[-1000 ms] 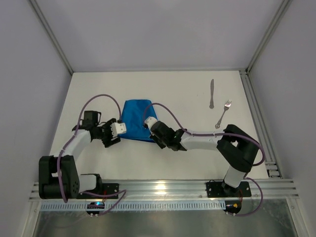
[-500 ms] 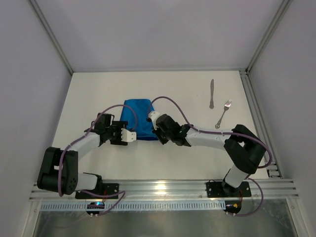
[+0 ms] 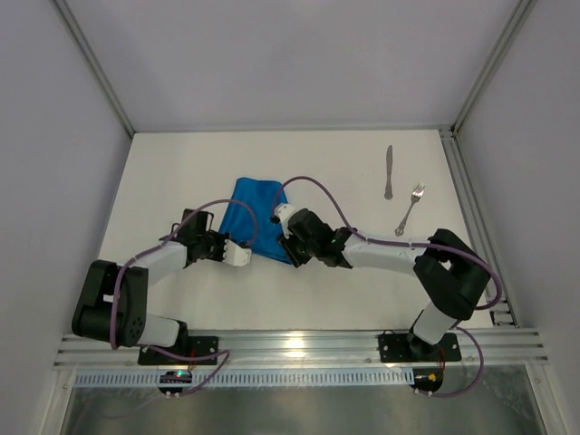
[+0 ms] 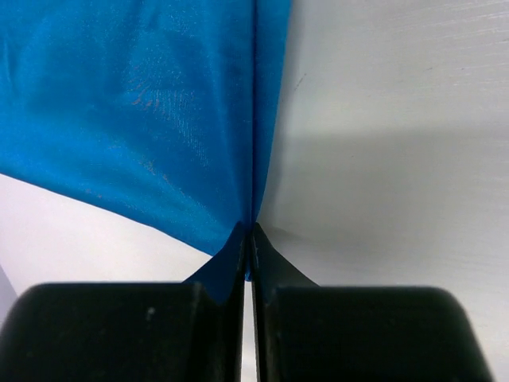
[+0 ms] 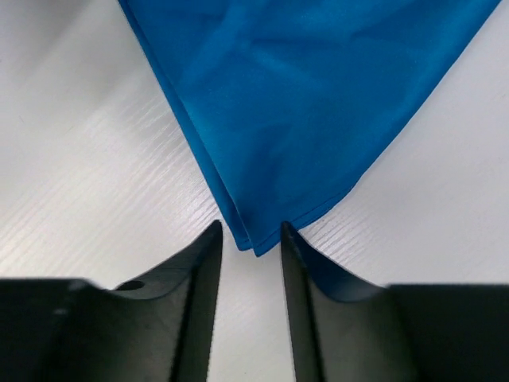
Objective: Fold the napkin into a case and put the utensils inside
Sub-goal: Pick up the lower triangle-folded napkin from the center of the board.
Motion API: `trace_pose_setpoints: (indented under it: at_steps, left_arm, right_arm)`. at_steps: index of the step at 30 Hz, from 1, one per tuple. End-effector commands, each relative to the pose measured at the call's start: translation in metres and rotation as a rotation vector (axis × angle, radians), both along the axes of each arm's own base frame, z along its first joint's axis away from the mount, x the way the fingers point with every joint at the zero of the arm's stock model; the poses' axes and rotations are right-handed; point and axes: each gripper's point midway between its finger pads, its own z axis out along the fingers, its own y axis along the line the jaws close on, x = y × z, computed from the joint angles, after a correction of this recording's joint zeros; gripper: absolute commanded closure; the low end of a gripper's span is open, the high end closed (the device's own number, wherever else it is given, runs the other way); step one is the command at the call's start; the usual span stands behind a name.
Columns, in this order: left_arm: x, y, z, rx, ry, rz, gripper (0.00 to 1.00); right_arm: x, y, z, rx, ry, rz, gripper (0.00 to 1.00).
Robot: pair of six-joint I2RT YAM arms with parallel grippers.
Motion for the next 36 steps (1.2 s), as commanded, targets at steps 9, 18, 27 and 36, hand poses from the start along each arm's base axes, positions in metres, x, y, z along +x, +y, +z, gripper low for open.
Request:
trace_pose_setpoints:
  at_steps: [9,18,27,36]
  left_arm:
    - [-0.010,-0.007,0.020,-0.114,0.051,0.099,1.00]
    - [-0.002,-0.009,0.035,-0.158,0.047,0.159,1.00]
    - [-0.002,-0.011,0.040,-0.175,0.053,0.168,1.00]
    - [0.000,-0.012,0.051,-0.193,0.066,0.187,1.00]
  right_arm:
    - [-0.016,-0.019,0.042,0.418,0.307,-0.322,0.32]
    - [-0.014,-0.024,0.007,0.615,0.631,-0.611,0.29]
    - [-0.007,-0.024,-0.017,0.780,0.741,-0.812,0.31]
    - [0.005,-0.041,-0.051,0.710,0.670,-0.943,0.32]
